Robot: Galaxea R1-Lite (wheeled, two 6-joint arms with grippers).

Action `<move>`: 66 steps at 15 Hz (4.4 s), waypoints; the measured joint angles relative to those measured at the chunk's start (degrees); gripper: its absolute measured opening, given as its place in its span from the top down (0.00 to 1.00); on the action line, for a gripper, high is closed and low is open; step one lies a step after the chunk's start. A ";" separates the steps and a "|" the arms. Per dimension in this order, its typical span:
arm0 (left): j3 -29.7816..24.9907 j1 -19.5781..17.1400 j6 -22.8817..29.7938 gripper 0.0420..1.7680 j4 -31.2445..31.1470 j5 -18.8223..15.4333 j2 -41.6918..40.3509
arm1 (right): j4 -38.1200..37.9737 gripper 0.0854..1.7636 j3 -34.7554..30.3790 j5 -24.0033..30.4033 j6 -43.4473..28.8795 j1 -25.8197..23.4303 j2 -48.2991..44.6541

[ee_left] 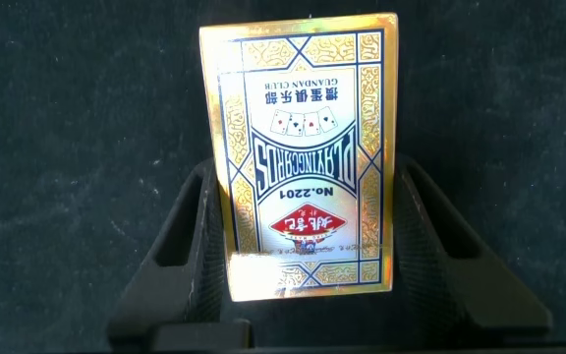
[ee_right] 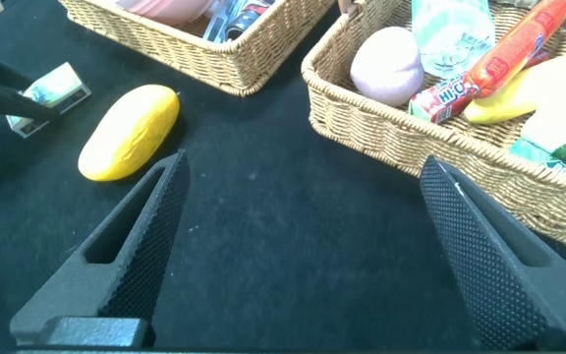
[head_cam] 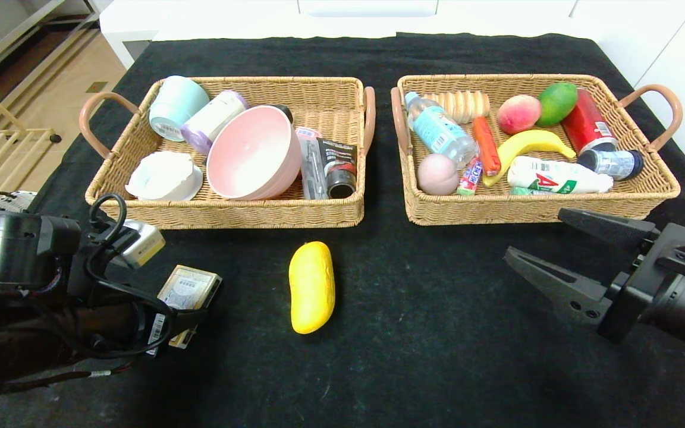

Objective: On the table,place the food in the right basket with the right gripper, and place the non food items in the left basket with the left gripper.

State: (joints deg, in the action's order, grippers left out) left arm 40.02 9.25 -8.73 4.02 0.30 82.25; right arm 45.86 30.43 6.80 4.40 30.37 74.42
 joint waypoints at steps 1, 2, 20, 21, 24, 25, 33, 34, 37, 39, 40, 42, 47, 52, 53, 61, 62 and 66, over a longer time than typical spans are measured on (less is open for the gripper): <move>-0.02 0.00 -0.02 0.42 -0.04 0.00 0.09 | -0.02 0.03 -0.02 0.00 -0.02 0.00 0.00; -0.04 0.00 -0.02 0.42 -0.04 -0.04 0.18 | -0.02 0.03 0.00 0.00 -0.02 0.00 0.00; 9.14 5.38 -0.15 0.43 4.52 2.45 -6.31 | -0.06 0.03 0.20 -0.02 0.02 0.20 -1.60; 10.86 5.35 -0.09 0.43 4.52 2.54 -5.63 | -0.09 0.03 0.18 -0.02 0.02 0.20 -1.60; 16.73 5.24 0.09 0.43 4.84 3.55 -2.23 | -0.02 0.03 0.18 0.00 0.04 0.13 -1.66; 18.65 4.99 0.13 0.43 5.53 3.85 -0.80 | 0.00 0.03 0.18 0.00 0.04 0.09 -1.66; 28.88 4.24 0.09 0.43 11.33 7.27 8.98 | 0.00 0.03 0.27 0.00 0.02 -0.02 -1.94; 29.35 4.69 0.07 0.43 11.33 7.38 9.47 | 0.00 0.03 0.27 0.00 0.02 0.00 -1.94; 30.70 5.57 0.09 0.43 12.04 8.31 10.80 | -0.02 0.03 0.27 0.02 0.04 0.02 -1.99; 31.11 5.73 0.02 0.43 14.30 9.19 11.63 | -0.16 0.03 0.13 0.02 0.04 0.30 -1.96; 31.22 5.74 0.00 0.43 15.32 9.19 12.07 | -0.17 0.03 0.09 0.05 0.02 0.37 -1.96; 31.48 5.77 0.02 0.43 15.68 9.20 12.65 | -0.11 0.03 0.07 0.00 0.02 0.41 -1.94; 31.56 5.79 -0.09 0.43 15.81 9.31 13.14 | -0.16 0.03 0.02 0.05 0.04 0.45 -1.94; 30.93 5.77 -0.09 0.24 15.82 9.39 12.90 | -0.17 0.03 -0.02 0.05 0.04 0.52 -1.91; 30.71 5.77 -0.09 0.21 15.82 9.42 12.79 | -0.17 0.03 -0.02 0.00 0.02 0.50 -1.91; 24.26 8.37 0.02 0.10 13.01 12.36 7.69 | -0.16 0.03 -0.02 0.00 0.28 0.48 -1.91; 22.87 9.42 0.27 0.09 12.34 13.53 6.78 | -0.16 0.03 -0.06 -0.02 0.78 0.50 -1.91; 19.71 14.69 4.85 0.07 8.74 14.99 3.83 | -0.11 0.03 -0.37 -0.09 1.44 0.48 -1.91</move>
State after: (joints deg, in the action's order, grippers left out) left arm 59.73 23.94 -3.88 12.76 15.30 86.08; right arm 45.75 30.06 6.72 5.84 30.84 72.51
